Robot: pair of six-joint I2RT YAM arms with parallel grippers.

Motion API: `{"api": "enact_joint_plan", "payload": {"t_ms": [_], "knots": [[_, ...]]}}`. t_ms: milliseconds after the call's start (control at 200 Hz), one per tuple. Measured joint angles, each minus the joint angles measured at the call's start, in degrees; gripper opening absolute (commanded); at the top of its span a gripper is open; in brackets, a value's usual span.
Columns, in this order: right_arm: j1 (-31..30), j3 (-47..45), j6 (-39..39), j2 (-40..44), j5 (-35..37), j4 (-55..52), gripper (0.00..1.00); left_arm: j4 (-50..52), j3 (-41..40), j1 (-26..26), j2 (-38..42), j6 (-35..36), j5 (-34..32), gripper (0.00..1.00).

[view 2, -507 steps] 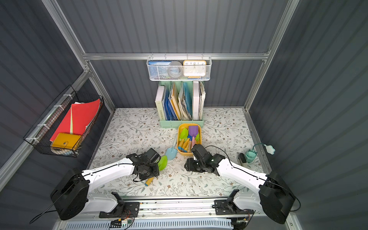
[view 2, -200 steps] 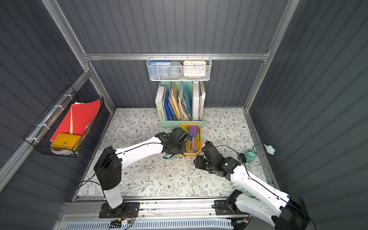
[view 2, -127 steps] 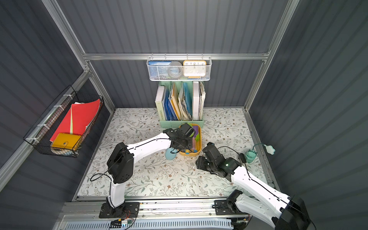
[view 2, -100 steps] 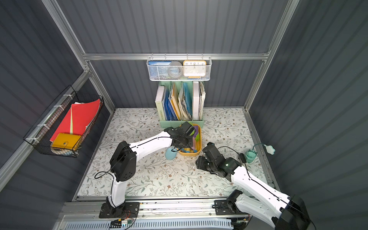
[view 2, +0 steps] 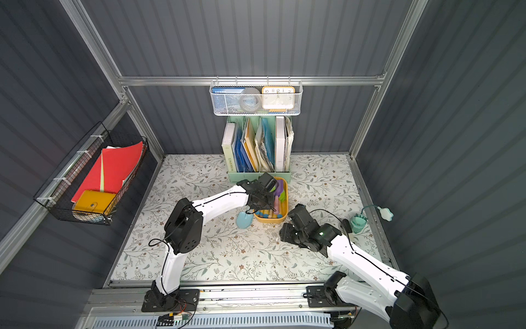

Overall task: Put the shovel into the storage box
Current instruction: Place the shovel in the storage box.

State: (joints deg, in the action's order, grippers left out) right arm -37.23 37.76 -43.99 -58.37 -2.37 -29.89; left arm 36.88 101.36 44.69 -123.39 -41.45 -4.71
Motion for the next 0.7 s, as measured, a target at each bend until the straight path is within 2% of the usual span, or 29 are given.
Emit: {"api": "enact_joint_plan", "payload": {"t_ms": [85,320,700], "knots": [[0.0,0.2,0.0,-1.0,-0.2,0.0,0.55,0.0,0.0,0.0,0.0,0.1,-0.2,0.44],[0.0,1.6,0.1,-2.4,-0.7,-0.2,0.55,-0.3,-0.1,0.0,2.5,0.3,-1.6,0.46],[0.0,4.0,1.1,-3.3,-2.2,-0.4,0.55,-1.6,-4.7,0.0,12.2,0.1,-2.2,0.5]]}}
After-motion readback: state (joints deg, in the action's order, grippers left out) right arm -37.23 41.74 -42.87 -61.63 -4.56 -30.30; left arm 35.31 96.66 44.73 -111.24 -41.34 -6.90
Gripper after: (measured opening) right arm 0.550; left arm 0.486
